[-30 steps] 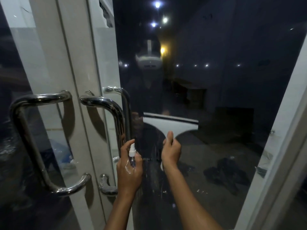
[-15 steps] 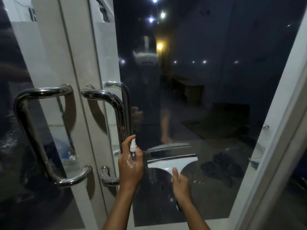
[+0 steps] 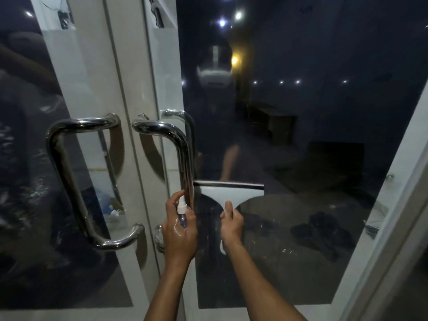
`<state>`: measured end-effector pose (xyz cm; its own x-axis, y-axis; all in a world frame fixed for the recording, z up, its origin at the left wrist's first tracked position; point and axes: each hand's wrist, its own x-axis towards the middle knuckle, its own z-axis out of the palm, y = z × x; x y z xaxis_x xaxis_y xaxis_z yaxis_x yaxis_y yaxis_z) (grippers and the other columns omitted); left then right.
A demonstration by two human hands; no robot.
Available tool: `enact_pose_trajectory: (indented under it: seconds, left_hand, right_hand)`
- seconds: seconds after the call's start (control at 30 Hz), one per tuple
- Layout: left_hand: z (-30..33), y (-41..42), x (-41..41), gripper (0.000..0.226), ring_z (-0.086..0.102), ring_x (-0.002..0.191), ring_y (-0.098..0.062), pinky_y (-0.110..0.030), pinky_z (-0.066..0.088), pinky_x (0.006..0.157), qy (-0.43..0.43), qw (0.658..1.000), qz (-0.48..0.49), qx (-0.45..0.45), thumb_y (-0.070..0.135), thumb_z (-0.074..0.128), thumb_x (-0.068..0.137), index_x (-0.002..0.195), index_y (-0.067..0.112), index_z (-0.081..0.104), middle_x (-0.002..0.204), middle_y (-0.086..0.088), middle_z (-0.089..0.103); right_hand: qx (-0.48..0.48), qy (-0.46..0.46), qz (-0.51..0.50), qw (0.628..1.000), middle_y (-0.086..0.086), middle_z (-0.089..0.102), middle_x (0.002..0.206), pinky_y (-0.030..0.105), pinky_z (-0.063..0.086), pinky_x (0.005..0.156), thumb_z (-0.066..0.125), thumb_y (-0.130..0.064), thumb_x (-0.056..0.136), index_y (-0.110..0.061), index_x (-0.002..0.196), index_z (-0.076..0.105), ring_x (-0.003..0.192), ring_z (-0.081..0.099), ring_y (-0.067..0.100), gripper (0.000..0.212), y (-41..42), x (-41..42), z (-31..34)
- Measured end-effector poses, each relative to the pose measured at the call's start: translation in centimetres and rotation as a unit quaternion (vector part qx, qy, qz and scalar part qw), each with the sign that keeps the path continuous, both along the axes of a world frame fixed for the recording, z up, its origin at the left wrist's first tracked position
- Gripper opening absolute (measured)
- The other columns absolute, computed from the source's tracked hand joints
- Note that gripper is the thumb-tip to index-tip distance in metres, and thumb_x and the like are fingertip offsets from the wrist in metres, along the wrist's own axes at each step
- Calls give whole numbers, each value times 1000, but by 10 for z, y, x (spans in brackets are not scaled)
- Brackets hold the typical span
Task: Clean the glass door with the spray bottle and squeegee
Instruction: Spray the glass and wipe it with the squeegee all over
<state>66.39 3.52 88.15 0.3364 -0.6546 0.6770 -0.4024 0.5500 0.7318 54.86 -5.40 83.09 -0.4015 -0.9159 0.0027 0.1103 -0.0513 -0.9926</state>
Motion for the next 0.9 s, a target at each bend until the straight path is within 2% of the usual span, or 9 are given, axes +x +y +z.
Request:
enact_pose_trajectory:
  seconds: [0.07,0.17,0.2,0.27,0.4,0.47,0.57,0.73,0.9]
  left_hand:
    - [-5,1,3,37,66,76,-8,-13,49,63,-3,1000,0,7,38,46,98,134,45,43,102,28,62]
    - [-16,2,5,36,66,71,-14,-26,51,62,-6,1000,-7,13,45,45,97,131,55,41,98,12,67]
    - [-20,2,6,36,66,73,-15,-27,51,63,-10,1000,-8,13,47,44,97,131,56,40,98,6,67]
    - [-26,2,6,35,65,75,-12,-17,48,64,-22,1000,-4,12,47,43,96,130,57,40,94,0,67]
    - [-29,5,4,38,63,84,1,-3,43,68,-42,999,8,11,32,48,97,128,53,42,92,9,63]
    - [-30,6,3,40,62,83,1,-3,43,67,-47,999,8,15,27,50,97,129,49,43,93,12,61]
    - [-31,7,3,43,61,84,-2,-7,45,69,-38,999,-11,29,28,50,97,128,56,39,102,22,58]
    - [-32,13,5,46,58,106,7,-3,44,80,-40,998,-19,41,27,50,98,131,57,39,119,40,52]
    - [-39,17,7,40,56,110,9,-2,45,82,-50,997,-23,46,40,47,96,132,54,40,121,43,49]
  right_hand:
    - [43,8,-1,999,-1,48,58,24,39,51,50,-44,102,-14,68,51,49,42,8,46,8,-4,-33]
    - [98,17,-1,995,4,53,63,31,42,63,50,-41,103,-12,67,53,59,49,18,47,25,-13,-79]
    - [109,23,-4,994,4,55,63,31,43,64,50,-41,103,-12,66,54,60,51,18,47,30,-16,-89]
    - [110,40,-8,993,3,55,59,30,43,62,49,-42,103,-12,66,55,57,51,17,48,37,-19,-95]
    - [43,30,10,999,-4,48,53,24,40,51,47,-46,103,-15,67,52,49,46,8,48,34,-13,-66]
    - [12,17,20,1000,-6,46,52,21,37,47,46,-46,103,-16,68,52,47,42,7,47,25,-7,-44]
    - [2,24,27,999,-8,45,50,16,35,43,47,-45,103,-16,66,51,44,40,4,48,10,1,-30]
    - [55,48,20,997,0,48,60,15,40,48,50,-40,103,-14,69,52,49,44,5,44,16,-14,-78]
    - [145,115,14,983,3,50,59,24,41,55,48,-37,105,-11,63,50,53,46,14,49,36,-41,-135]
